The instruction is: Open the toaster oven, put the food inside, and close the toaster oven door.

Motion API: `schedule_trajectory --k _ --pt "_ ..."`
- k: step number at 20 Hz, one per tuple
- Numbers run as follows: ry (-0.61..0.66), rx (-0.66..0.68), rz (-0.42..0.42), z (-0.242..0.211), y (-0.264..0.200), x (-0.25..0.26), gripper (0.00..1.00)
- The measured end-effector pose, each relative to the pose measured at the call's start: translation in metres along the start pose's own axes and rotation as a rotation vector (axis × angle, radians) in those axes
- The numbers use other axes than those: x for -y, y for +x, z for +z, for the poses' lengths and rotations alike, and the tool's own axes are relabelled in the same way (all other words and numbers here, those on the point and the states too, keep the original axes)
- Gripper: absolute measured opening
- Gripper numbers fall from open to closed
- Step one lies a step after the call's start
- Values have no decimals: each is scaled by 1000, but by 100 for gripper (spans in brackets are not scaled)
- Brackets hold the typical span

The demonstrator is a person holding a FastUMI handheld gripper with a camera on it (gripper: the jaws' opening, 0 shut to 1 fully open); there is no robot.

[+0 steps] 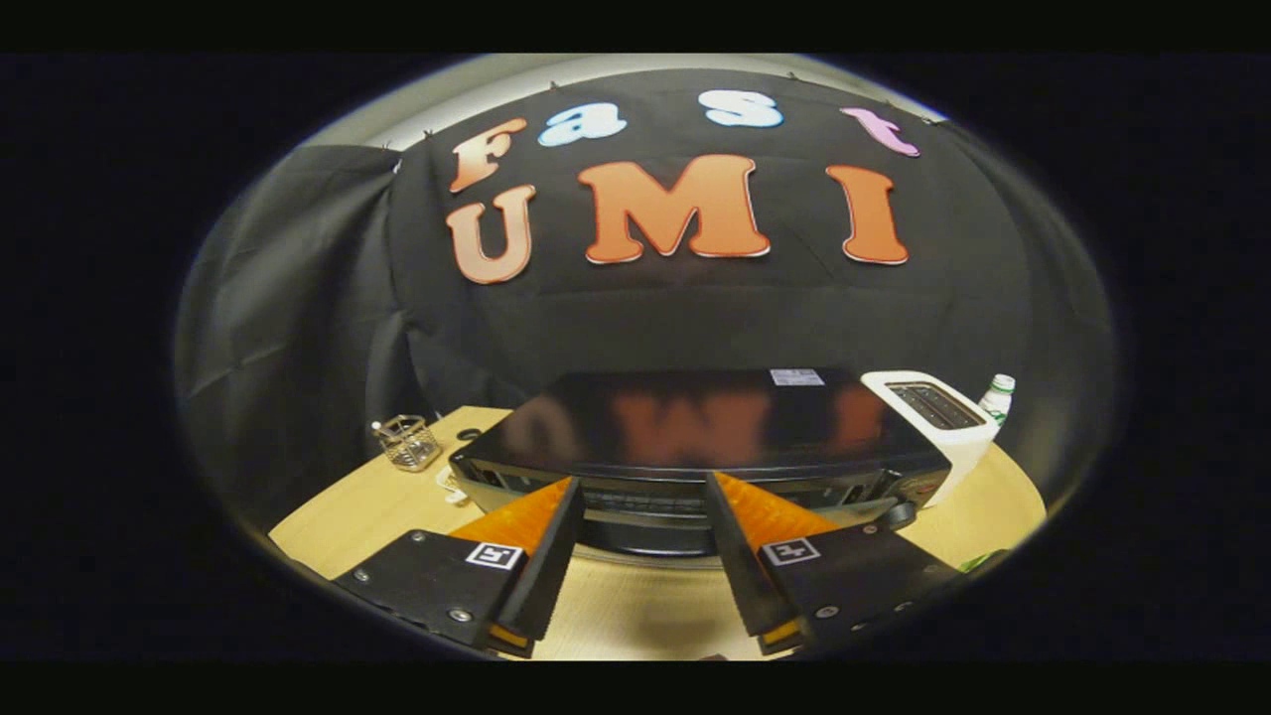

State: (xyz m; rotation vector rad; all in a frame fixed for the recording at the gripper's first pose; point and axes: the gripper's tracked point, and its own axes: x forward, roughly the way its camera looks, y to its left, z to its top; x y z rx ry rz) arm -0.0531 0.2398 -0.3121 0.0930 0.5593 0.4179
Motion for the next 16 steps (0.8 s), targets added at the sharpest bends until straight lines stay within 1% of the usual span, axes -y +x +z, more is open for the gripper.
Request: schedule_trajectory --k 1,3,5,6,8,9,11,12,16 --pt "-5 11 14 -2 -6 -2 71" --pt "-7 -25 48 -11 -16 -5 71" --pt "34 -66 94 -23 -24 -12 71" --pt "95 -132 115 -38 -24 -15 71" --pt "192 -354 103 -96 -39 -10 71" --pt "233 -410 91 -117 -41 -5 71" --pt "303 -421 72 -129 -39 -1 69" --pt "300 -426 65 -134 -37 -2 67" --pt "174 -434 45 -148 -36 5 66"
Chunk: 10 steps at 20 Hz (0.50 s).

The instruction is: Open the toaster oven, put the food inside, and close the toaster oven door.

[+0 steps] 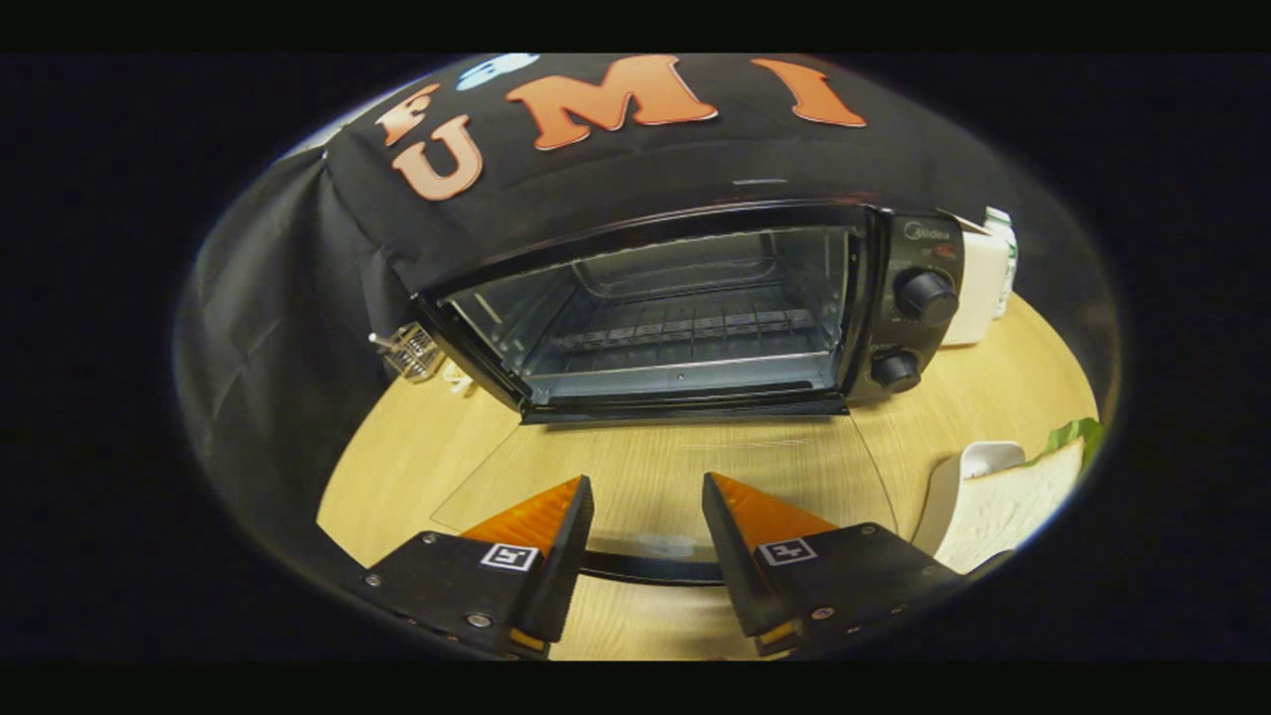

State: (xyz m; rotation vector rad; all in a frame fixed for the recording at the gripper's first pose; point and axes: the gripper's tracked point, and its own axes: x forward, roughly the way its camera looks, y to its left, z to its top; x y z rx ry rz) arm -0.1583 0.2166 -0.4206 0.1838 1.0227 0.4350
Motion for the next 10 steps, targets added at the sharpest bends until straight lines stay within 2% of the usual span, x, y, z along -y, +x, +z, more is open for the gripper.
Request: schedule_trajectory --k 4,10 --pt "-32 -65 -46 -22 12 4 65" --pt "-17 -38 -51 -17 23 3 62"
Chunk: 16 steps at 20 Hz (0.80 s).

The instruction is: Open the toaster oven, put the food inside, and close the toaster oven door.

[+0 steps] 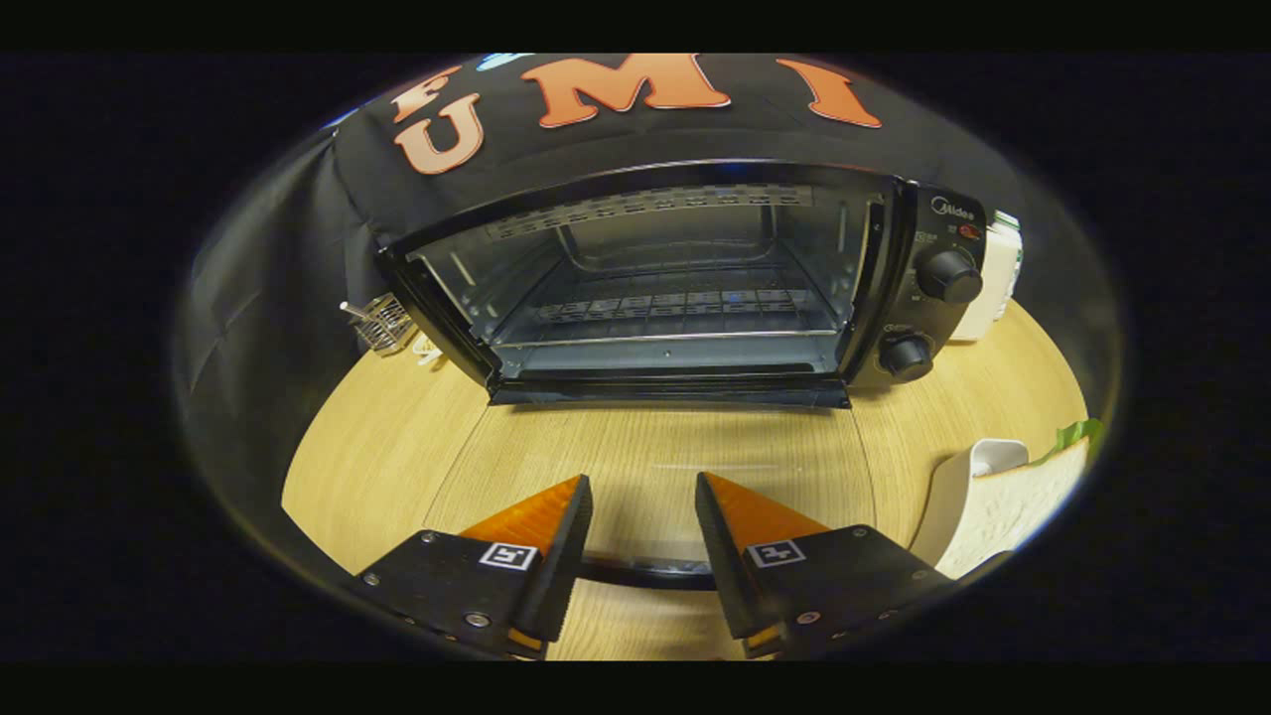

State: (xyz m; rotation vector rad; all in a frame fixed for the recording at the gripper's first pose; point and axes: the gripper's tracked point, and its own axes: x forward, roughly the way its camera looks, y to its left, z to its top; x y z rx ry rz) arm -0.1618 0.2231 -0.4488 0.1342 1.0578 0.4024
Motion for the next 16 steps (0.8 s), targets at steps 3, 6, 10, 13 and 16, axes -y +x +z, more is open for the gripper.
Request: schedule_trajectory --k 3,6,10,13,16 --pt "27 3 13 4 0 -3 62" --pt "58 3 3 10 -6 0 81" --pt "-19 63 -15 26 -33 11 99" --pt "-105 111 -40 40 -67 26 99" --pt "-127 156 -64 55 -105 51 99"
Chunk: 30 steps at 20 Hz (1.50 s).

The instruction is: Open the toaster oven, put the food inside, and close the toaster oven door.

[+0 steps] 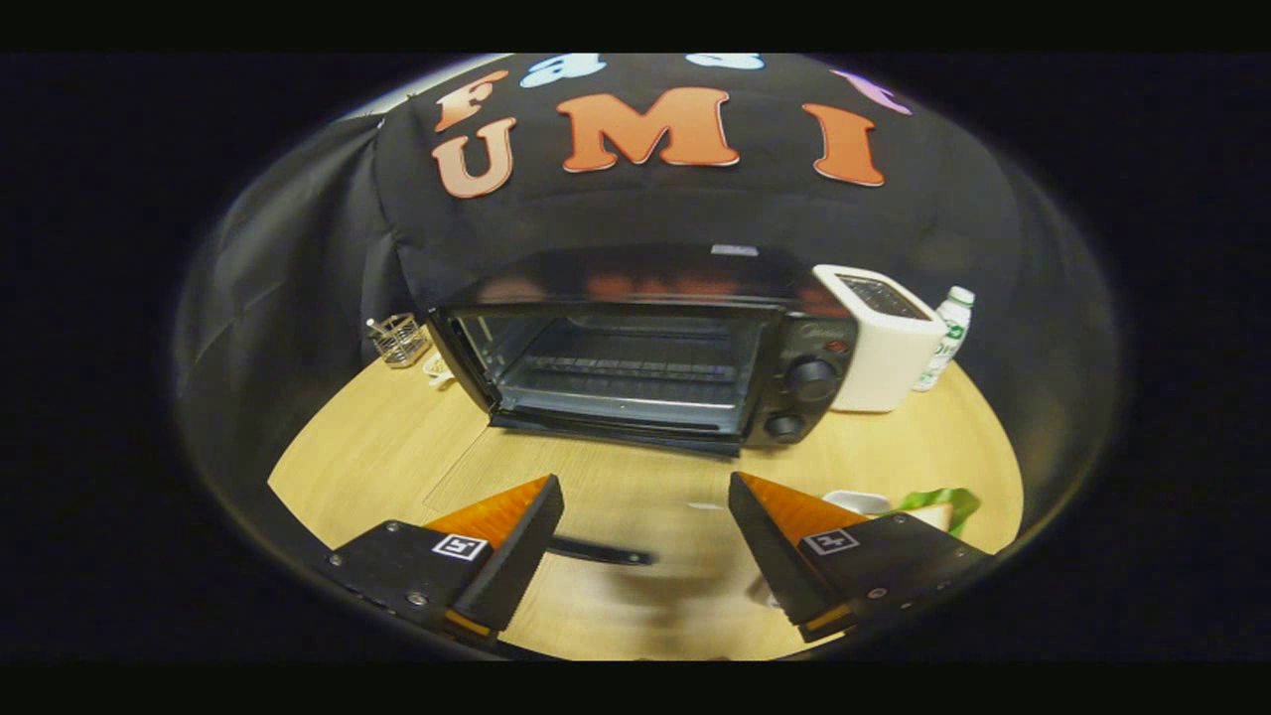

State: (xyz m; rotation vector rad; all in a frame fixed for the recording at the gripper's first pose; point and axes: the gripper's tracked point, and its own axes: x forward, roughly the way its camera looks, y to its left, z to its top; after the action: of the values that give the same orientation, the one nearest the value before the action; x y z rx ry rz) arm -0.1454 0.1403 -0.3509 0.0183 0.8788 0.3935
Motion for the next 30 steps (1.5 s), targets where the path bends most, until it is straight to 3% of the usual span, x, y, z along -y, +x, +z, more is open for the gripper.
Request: schedule_trajectory --k 7,10,13,18,25,30 --pt "101 46 -147 16 -70 115 99" --pt "118 24 -242 -4 -80 170 99" --pt "177 -51 -269 -40 -72 196 100" --pt "296 -162 -168 -88 -39 181 99" --pt "324 -248 -65 -116 -6 159 98" --pt "342 -271 -2 -121 2 152 84"
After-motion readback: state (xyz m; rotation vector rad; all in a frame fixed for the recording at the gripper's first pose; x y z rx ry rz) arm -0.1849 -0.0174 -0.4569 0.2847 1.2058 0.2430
